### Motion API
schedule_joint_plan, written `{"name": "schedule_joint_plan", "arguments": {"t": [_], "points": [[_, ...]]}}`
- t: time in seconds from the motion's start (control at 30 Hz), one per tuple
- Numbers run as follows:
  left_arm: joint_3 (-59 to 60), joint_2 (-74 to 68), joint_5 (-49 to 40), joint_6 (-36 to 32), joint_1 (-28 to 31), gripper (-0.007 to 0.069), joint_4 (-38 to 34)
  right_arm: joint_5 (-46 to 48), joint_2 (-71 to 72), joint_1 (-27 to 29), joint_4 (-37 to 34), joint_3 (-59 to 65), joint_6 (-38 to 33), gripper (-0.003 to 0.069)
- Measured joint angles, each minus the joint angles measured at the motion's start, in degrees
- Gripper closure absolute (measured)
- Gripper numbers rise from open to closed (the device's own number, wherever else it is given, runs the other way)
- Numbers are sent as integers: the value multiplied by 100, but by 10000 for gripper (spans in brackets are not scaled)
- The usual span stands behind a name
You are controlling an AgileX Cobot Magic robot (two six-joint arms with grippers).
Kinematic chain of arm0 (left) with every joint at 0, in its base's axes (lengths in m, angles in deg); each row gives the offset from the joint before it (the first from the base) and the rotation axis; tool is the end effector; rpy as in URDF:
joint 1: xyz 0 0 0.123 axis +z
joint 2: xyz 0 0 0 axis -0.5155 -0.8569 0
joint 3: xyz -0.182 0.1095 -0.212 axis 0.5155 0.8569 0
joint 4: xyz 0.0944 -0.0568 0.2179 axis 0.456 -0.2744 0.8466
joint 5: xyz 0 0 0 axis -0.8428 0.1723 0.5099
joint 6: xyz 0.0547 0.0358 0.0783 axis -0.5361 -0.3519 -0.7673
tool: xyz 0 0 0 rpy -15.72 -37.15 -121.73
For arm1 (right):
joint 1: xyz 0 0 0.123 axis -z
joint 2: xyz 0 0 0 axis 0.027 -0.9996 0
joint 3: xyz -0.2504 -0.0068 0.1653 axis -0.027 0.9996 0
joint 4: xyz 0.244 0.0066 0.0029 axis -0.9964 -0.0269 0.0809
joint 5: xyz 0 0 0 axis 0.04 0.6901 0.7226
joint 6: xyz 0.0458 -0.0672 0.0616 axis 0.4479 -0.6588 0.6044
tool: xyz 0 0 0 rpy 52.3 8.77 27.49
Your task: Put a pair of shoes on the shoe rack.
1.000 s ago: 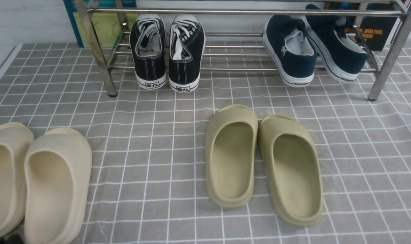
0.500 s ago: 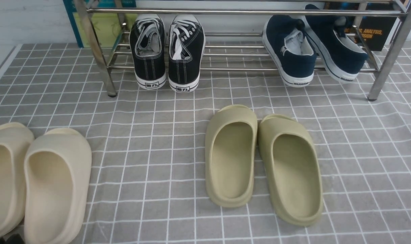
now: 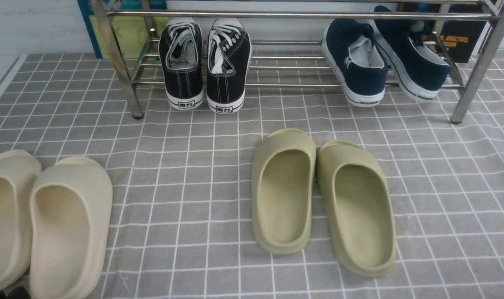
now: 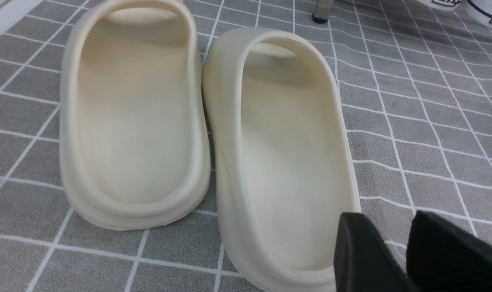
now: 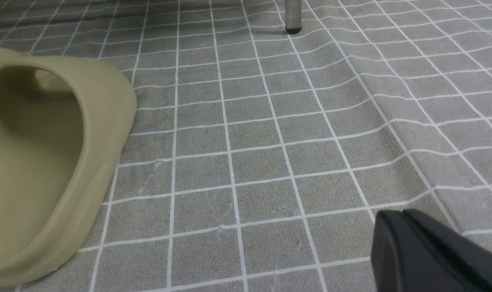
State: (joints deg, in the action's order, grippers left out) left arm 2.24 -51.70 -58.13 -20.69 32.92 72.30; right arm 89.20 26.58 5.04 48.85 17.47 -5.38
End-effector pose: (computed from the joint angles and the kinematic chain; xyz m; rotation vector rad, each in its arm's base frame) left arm 0.0404 0.0007 0.1674 -0.2423 1.8561 -0.1429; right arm 0.0399 -0.0041 0.1703 0.1695 1.8603 0.0193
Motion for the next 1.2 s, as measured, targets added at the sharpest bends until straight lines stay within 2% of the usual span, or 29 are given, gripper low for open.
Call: {"name": "schedule_joint_plan", "arguments": {"t": [1.2], "points": [[0,0,0,0,0,392,0,36,0,0,-34,-11,5,652]]}}
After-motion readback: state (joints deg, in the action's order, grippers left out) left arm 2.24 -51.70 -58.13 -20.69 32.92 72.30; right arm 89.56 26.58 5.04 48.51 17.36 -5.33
